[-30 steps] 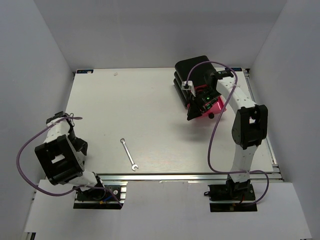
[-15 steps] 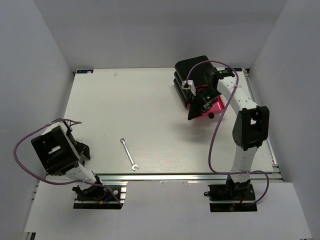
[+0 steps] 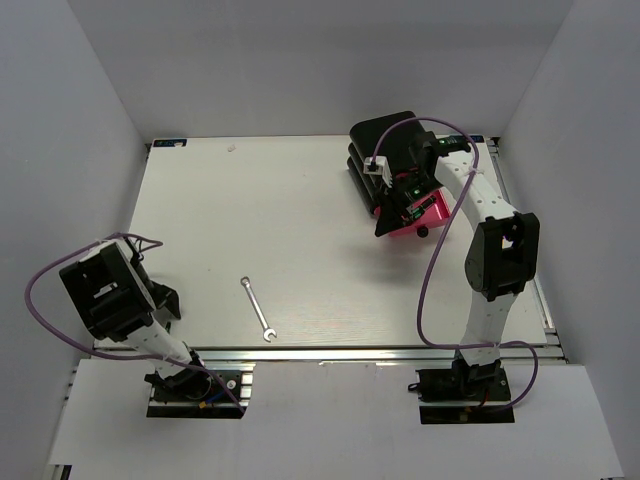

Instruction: Sort the tools into containers

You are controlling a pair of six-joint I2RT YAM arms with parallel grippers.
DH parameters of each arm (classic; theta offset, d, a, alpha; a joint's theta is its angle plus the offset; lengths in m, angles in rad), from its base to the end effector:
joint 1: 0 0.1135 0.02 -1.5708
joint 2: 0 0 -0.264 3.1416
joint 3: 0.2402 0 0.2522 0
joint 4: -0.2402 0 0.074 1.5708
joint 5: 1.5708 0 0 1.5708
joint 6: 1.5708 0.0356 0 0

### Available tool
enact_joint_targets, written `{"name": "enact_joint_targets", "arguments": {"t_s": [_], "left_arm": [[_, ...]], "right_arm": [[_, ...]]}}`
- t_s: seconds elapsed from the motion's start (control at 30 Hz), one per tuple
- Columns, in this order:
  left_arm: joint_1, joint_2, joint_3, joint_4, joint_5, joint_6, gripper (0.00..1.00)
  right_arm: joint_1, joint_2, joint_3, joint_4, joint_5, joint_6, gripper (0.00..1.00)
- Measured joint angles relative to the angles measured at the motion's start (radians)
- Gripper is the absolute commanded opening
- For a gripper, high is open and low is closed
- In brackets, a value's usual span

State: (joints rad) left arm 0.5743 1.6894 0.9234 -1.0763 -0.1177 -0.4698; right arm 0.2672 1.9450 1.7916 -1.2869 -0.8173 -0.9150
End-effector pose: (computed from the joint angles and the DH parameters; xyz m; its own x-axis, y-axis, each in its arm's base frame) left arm 0.1993 0.1339 0.1437 -0.4889 -0.8518 0.1879 -0.8236 0.5218 0.2223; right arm 0.3602 0.1255 0.2836 -0.3674 -0.6628 -0.6524 -0.9239 0.1797 0.3378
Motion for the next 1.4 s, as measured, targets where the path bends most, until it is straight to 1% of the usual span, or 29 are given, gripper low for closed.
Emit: {"name": "enact_joint_targets", "arguments": {"t_s": [0.13,0.17,0.57,0.73,1.13,1.4], "left_arm": [[0.000,0.010,0.006,-0.003,0.009,0.002,0.64],[0.000,0.011,0.007,-0.003,0.010,0.002,0.61],[0.000,0.055,0.038,-0.026,0.018,0.005,0.59],[0.000,0.063,0.041,-0.025,0.032,0.008,0.53],[0.001,0.098,0.042,-0.047,0.077,0.021,0.49],[0.003,0.123,0.042,-0.057,0.131,0.033,0.38]], "right_arm": [[0.002,0.000,0.000,0.000,0.000,0.007,0.45],[0.002,0.000,0.000,0.000,0.000,0.008,0.45],[0.003,0.000,0.025,-0.001,0.000,0.026,0.45],[0.002,0.000,0.038,-0.001,0.000,0.040,0.45],[0.003,0.001,0.060,-0.001,0.004,0.073,0.45],[0.008,0.001,0.060,-0.001,0.012,0.092,0.45]]}}
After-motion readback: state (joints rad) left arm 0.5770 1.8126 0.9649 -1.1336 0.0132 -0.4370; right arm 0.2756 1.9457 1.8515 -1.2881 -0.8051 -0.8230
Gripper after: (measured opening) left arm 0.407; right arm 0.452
